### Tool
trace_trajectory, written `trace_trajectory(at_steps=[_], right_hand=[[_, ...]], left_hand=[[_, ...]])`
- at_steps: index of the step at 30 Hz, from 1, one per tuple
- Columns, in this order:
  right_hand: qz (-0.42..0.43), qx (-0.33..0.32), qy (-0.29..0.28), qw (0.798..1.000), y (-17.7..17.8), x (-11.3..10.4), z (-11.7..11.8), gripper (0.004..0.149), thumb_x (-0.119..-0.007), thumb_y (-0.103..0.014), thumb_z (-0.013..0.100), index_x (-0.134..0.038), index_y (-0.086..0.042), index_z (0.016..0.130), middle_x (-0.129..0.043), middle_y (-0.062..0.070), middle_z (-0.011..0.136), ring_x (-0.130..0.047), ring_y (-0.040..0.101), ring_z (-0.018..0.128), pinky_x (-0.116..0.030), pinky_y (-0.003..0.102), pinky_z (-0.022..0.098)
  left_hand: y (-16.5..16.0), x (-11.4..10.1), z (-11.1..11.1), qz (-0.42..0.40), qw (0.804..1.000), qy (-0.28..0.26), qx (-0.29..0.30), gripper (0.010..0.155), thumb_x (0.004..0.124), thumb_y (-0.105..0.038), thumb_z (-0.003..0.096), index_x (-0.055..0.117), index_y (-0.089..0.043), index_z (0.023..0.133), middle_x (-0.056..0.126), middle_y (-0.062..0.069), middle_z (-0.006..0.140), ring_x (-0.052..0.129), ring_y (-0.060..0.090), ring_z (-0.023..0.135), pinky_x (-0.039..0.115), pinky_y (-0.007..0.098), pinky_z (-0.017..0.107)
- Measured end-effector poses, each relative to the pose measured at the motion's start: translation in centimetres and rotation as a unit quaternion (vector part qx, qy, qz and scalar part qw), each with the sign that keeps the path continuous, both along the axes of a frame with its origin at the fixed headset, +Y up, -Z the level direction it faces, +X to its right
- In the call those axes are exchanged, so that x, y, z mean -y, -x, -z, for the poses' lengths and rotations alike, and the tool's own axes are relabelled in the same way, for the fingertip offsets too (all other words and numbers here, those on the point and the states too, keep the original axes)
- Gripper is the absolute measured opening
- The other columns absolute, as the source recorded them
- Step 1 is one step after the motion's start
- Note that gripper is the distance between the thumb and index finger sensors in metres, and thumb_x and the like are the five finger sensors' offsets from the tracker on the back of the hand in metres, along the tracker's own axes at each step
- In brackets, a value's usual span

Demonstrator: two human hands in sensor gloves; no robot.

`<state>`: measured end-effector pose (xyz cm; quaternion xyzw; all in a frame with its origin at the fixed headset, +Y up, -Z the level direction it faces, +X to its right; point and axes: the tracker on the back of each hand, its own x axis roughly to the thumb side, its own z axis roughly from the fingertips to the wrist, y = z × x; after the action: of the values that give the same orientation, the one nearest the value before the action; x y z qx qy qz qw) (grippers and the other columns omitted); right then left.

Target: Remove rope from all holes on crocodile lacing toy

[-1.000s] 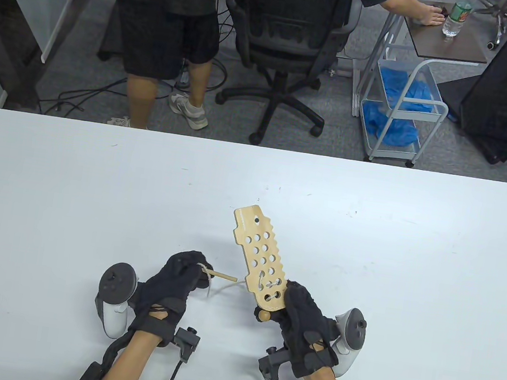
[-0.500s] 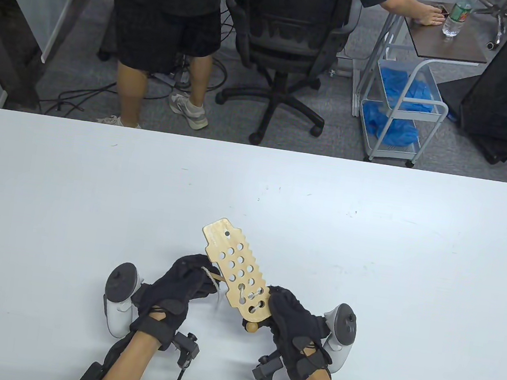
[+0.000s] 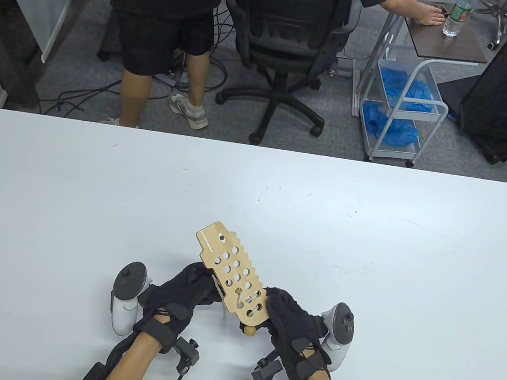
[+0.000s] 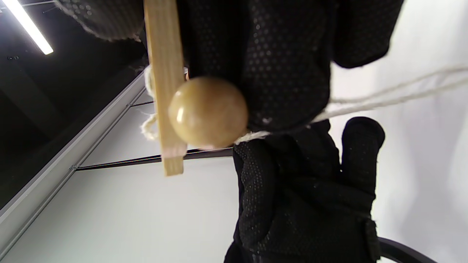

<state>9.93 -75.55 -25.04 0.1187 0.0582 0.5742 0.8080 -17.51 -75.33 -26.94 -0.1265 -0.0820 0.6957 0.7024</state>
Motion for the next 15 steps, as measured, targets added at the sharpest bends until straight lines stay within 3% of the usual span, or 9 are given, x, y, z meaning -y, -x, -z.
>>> trace_trajectory(at_steps=[15], right_hand=[[-0.040, 0.023, 0.003, 0.999, -0.4, 0.3, 0.1, 0.047, -0.076, -0.039, 0.045, -0.078, -0.004, 0.077, -0.100, 0.017, 0.055, -0.103, 0.035, 0.038, -0.074, 0.063, 0.047]], left_hand=[[-1.2, -0.4, -0.3, 0.022, 0.999, -0.021, 0.029, 0.041, 0.078, -0.037, 0.0518, 0.082, -0.038, 0.093, 0.093, -0.002, 0.089, 0.091, 0.021, 0.079, 0.066, 0.062, 0.069]])
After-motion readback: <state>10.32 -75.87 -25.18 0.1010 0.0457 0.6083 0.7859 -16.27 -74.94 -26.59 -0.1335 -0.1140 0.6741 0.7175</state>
